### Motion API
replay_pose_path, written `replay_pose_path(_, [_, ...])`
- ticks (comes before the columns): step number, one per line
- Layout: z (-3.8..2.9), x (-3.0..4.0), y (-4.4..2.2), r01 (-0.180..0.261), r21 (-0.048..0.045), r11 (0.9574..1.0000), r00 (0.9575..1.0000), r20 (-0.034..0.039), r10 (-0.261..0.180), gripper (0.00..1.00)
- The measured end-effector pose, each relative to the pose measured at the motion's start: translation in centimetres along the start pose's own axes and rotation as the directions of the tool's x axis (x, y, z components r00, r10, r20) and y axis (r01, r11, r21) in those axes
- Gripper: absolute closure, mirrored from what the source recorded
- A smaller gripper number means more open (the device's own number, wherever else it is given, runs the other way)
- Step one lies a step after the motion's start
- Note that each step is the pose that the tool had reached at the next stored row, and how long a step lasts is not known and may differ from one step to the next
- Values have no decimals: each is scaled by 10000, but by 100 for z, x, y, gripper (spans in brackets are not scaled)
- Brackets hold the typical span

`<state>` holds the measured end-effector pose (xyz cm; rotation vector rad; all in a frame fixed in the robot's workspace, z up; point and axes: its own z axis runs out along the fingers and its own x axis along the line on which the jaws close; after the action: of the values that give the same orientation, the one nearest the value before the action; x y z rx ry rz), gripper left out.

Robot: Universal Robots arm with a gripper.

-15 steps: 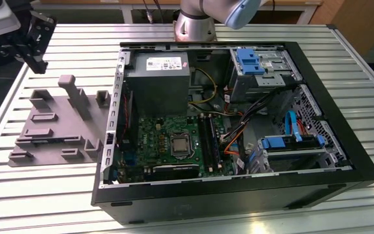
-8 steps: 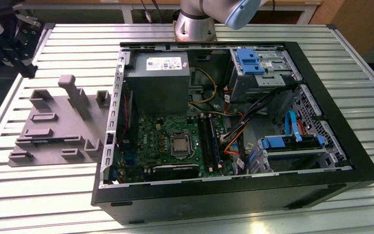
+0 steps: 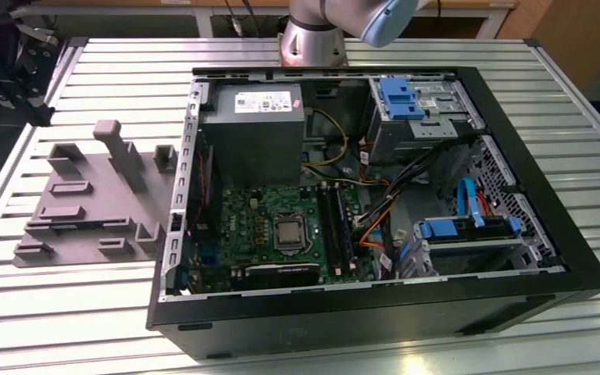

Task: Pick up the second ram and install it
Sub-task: 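Reach for the second ram, then pick up the second ram and move it above second insertion slot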

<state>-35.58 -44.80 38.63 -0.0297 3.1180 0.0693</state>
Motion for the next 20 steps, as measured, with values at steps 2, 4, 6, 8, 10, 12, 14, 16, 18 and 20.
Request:
replay_pose_path(2, [0,1,0,0,-1,10000,10000,0,0,89])
replay_pose_path(4, [0,24,1,-2,-1,10000,10000,1,2,89])
replay_pose_path(6, [-1,67,0,0,0,10000,10000,0,0,89])
replay_pose_path(8, [-1,113,-4,0,0,10000,10000,0,0,89])
replay_pose_path(10, [-1,152,-14,0,0,10000,10000,1,0,89])
replay_pose_path(12, [0,183,-29,0,0,10000,10000,0,0,89])
replay_pose_path(14, [0,193,-33,1,0,10000,10000,0,-1,89])
replay_pose_path(16, [-1,207,-33,1,0,10000,10000,0,-1,89])
replay_pose_path(18, [-1,221,-32,1,0,10000,10000,0,-1,89])
replay_pose_path(20, [-1,222,-33,1,0,10000,10000,1,-1,89])
